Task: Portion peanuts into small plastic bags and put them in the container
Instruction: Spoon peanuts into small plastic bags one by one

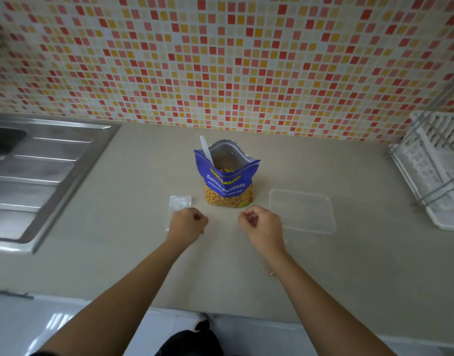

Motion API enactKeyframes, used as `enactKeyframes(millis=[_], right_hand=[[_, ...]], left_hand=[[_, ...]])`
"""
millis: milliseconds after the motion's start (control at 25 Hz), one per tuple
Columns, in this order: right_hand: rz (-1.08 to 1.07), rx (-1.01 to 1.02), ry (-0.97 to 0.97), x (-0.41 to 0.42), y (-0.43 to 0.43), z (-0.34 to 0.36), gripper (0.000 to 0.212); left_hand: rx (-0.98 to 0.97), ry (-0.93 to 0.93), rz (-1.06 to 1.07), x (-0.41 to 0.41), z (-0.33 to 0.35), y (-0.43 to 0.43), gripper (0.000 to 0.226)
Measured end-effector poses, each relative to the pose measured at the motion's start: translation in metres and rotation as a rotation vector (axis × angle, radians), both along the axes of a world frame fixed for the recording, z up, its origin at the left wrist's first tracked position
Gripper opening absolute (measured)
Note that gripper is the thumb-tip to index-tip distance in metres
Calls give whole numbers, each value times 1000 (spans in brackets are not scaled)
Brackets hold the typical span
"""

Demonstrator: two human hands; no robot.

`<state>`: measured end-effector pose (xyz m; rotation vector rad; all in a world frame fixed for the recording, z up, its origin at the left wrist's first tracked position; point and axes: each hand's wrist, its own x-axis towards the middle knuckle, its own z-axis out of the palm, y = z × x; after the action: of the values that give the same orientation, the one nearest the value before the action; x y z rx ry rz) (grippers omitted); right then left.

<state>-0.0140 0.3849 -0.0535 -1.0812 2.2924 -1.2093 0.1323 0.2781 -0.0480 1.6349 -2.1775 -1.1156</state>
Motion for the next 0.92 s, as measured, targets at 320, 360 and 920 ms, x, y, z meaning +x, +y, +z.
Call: enactKeyframes(millis=[320, 360, 920], right_hand=[[356, 281, 179, 71, -54, -70, 56], [342, 314, 264, 77, -55, -80, 59], [243, 286, 450, 92, -43, -102, 64]], left_hand=[[-85, -159, 104, 49, -14, -86, 18], [-68, -190, 93, 49, -18, -91, 22], [182, -251, 143, 45, -38, -97, 20]])
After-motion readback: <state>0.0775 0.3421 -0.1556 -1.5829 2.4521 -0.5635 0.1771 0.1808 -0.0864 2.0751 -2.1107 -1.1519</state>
